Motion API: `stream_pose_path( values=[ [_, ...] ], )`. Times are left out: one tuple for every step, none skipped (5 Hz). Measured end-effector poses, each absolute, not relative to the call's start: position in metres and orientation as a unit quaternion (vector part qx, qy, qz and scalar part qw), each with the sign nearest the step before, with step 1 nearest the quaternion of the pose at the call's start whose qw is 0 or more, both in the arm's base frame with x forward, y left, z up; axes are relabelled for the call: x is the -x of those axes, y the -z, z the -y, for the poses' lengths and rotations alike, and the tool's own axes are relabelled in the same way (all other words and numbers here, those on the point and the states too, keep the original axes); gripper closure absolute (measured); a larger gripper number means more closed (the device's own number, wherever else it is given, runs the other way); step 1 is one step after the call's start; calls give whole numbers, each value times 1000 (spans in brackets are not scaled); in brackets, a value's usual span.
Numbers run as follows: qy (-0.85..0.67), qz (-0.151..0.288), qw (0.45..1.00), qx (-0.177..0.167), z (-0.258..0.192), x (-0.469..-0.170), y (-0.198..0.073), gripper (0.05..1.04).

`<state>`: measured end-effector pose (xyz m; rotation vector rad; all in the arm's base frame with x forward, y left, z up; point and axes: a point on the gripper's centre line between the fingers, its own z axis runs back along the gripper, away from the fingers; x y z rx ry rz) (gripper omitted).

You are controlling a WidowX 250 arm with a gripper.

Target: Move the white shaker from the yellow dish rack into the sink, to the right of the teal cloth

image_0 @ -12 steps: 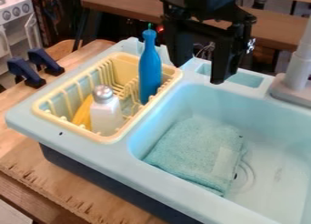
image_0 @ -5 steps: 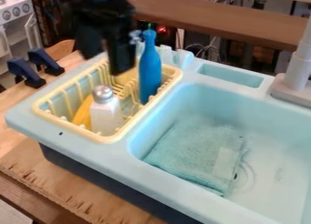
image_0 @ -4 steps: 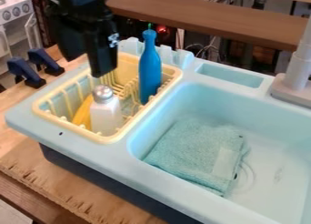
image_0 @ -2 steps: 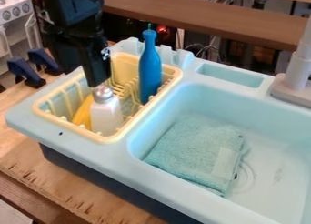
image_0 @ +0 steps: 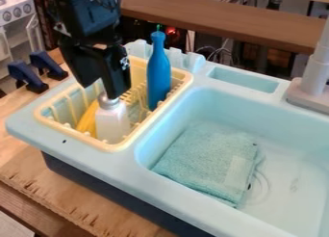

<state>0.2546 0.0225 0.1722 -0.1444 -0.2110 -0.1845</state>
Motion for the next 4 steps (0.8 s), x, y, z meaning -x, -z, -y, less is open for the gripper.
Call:
stream_pose_path(
  values=[
    [97, 81, 989, 71, -16, -256, -163, 83],
    [79, 57, 993, 60, -19, -256, -154, 83],
    [60, 42, 996, 45, -24, -256, -149, 120],
    [53, 35, 997, 35, -25, -256, -147, 383]
  ],
)
